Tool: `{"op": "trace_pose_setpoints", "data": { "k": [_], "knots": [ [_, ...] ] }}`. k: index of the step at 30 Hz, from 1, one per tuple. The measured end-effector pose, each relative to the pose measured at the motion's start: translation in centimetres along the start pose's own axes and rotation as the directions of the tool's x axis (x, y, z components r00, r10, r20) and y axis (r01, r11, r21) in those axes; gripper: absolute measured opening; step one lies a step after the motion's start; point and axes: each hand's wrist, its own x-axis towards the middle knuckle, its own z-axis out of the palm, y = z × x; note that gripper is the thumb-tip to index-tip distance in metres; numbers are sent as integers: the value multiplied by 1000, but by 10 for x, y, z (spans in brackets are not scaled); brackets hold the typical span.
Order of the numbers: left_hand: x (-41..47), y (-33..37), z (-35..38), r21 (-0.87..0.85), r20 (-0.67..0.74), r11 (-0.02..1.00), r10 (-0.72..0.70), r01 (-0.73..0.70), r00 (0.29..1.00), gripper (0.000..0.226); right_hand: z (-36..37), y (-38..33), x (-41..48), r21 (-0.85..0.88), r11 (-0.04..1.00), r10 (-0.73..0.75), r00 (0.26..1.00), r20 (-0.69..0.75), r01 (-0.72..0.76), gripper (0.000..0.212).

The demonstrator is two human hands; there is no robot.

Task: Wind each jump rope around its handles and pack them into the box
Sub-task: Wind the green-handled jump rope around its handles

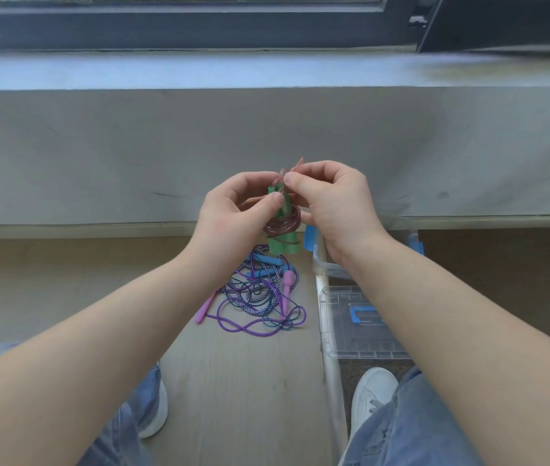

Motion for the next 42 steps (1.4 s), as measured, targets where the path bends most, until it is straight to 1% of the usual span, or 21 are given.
{"op": "trace_pose_setpoints", "data": {
  "k": [2, 4, 6, 8, 11, 14, 16, 20, 22, 24, 25, 27, 31, 35, 38, 40, 42],
  "knots": [
    [0, -1, 1, -50, -29, 998, -33, 31, 999, 15, 2, -1, -1, 1, 1000, 5, 1000, 8, -5, 6],
    [0, -3, 1, -117, -55, 990, -81, 74, 995, 11, 4, -3, -3, 19, 1000, 12, 1000, 7, -12, 11],
    [1, -4, 3, -130, -85, 989, -84, 73, 993, 10, 5, -4, -1, 55, 998, 19, 1000, -5, -18, 14],
    [0, -4, 6, -64, -118, 998, -36, 28, 992, 11, 5, -5, 1, 92, 995, 25, 1000, -9, -24, 16],
    [-2, -1, 9, 54, -121, 997, 60, -54, 991, 14, 4, -5, 1, 124, 992, 31, 999, 34, -35, 17],
    [-4, -1, 9, 108, -98, 991, 89, -79, 991, 8, 1, -6, 2, 108, 994, 26, 999, 44, -31, 19],
    [-4, -2, 7, 182, -63, 978, 118, -105, 991, 8, 0, -6, 3, 65, 998, 16, 999, 36, -18, 13],
    [-7, 0, 3, 325, 16, 925, 202, -196, 979, 15, -3, -6, 3, -124, 990, -65, 997, 51, 71, 6],
    [-8, 2, 1, 373, 29, 896, 248, -241, 968, 15, -5, -9, 4, -143, 987, -61, 995, 80, 72, 9],
    [-7, 2, 0, 397, 25, 869, 309, -294, 951, 14, -7, -13, 5, -125, 991, -39, 993, 110, 52, 15],
    [-6, 2, -1, 395, 21, 866, 324, -305, 946, 15, -7, -15, 5, -123, 991, -30, 991, 132, 46, 16],
    [-6, 3, -2, 371, 6, 883, 308, -288, 951, 18, -10, -18, 6, -130, 991, -2, 981, 195, 28, 17],
    [-6, 3, -4, 301, -29, 935, 207, -189, 978, 15, -17, -21, 8, -161, 987, 63, 952, 300, -14, 21],
    [-5, 6, -4, 209, -58, 967, 163, -148, 985, 13, -20, -23, 7, -164, 986, 87, 934, 345, -32, 22],
    [-7, 6, -4, 172, -71, 976, 148, -134, 986, 12, -23, -25, 7, -151, 987, 111, 914, 390, -55, 23],
    [-8, 6, -2, 136, -77, 984, 126, -115, 989, 15, -24, -24, 7, -160, 985, 123, 903, 411, -62, 24],
    [-8, 6, -2, 72, -93, 995, 75, -69, 993, 23, -24, -23, 8, -161, 985, 130, 899, 417, -68, 25]
  ]
}}
